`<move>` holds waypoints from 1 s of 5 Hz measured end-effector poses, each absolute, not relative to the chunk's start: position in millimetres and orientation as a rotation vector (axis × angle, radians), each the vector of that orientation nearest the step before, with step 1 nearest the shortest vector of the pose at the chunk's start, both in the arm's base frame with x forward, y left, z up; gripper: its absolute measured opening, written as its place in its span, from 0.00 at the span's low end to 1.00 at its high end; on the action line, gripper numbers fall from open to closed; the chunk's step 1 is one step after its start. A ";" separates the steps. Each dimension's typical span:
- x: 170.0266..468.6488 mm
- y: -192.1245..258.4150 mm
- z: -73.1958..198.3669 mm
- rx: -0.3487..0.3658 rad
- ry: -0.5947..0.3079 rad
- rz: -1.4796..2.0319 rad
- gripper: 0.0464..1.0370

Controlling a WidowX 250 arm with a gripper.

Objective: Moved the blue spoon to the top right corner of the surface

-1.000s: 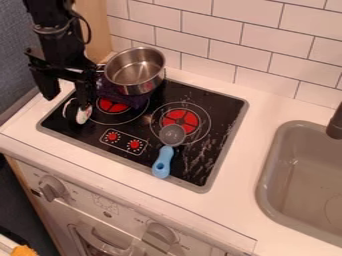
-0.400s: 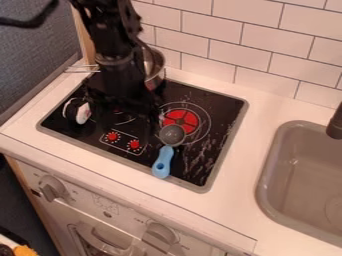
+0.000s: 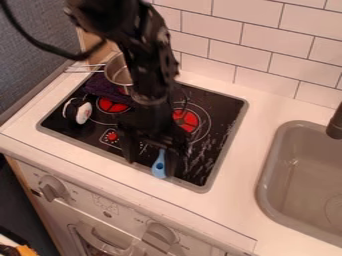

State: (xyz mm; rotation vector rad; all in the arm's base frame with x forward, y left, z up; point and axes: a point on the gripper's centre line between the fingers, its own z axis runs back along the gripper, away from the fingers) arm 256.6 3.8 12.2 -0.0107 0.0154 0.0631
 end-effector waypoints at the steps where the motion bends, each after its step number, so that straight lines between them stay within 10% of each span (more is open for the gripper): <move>1: 259.3 2.6 7.2 0.004 -0.003 0.094 0.89; 3: 251.2 -1.3 7.5 0.004 0.004 0.088 0.38; 5: 280.8 -4.0 35.3 -0.016 -0.072 0.046 0.38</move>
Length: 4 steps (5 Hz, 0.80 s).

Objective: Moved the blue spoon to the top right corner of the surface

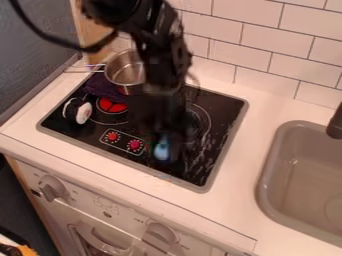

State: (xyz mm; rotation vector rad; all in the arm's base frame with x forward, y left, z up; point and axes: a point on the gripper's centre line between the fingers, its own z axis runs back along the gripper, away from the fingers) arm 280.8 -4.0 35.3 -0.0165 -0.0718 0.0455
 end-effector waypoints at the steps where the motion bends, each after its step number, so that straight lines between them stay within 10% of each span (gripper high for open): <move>1: 316.2 -5.0 37.0 -0.019 -0.075 0.044 0.38; 4: 396.4 -23.1 11.9 -0.030 -0.047 0.034 0.38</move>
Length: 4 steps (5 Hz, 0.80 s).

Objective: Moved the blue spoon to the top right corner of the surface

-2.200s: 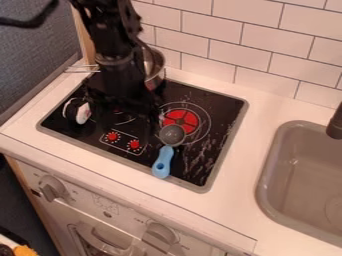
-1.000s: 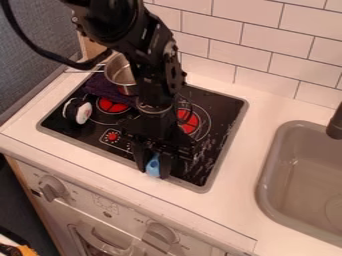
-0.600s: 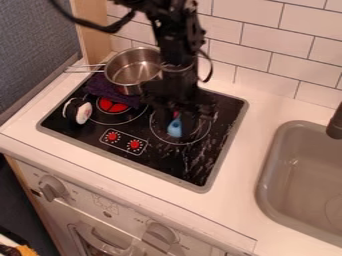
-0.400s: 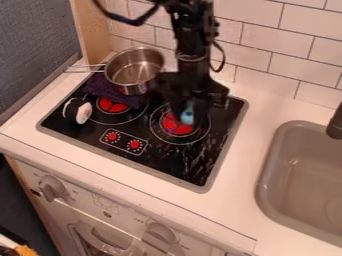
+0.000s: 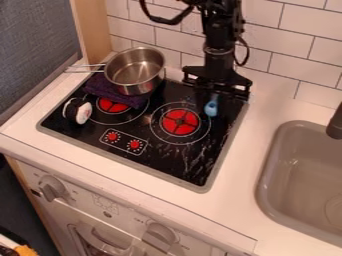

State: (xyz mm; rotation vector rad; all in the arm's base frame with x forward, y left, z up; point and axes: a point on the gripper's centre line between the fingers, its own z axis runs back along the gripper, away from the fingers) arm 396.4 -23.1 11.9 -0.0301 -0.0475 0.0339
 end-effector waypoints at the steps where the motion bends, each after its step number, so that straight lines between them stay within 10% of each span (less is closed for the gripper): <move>1: 405.3 -23.4 13.5 -0.027 -0.063 0.047 0.45; 3: 392.1 -20.5 18.7 -0.019 -0.057 0.033 0.96; 4: 389.0 -21.4 59.7 -0.031 -0.146 0.030 0.97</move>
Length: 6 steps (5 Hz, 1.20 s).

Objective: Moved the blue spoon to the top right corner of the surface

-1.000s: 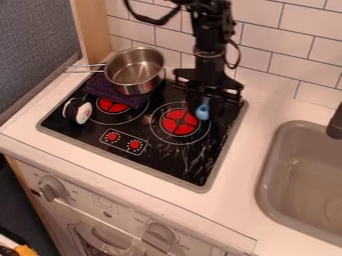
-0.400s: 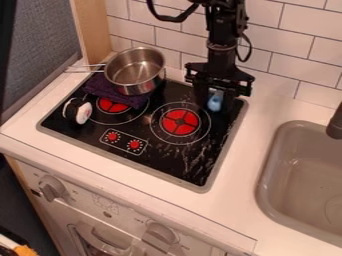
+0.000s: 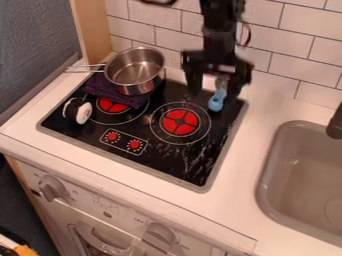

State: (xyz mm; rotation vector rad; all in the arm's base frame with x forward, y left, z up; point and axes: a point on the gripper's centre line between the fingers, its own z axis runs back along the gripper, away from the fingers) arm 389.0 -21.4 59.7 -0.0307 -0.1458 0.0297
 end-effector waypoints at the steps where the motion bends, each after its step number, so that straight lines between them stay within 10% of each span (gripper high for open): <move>1: 378.1 -18.6 84.2 -0.016 -0.174 0.046 0.96; 6: 367.2 -17.1 83.2 -0.004 -0.115 0.020 0.96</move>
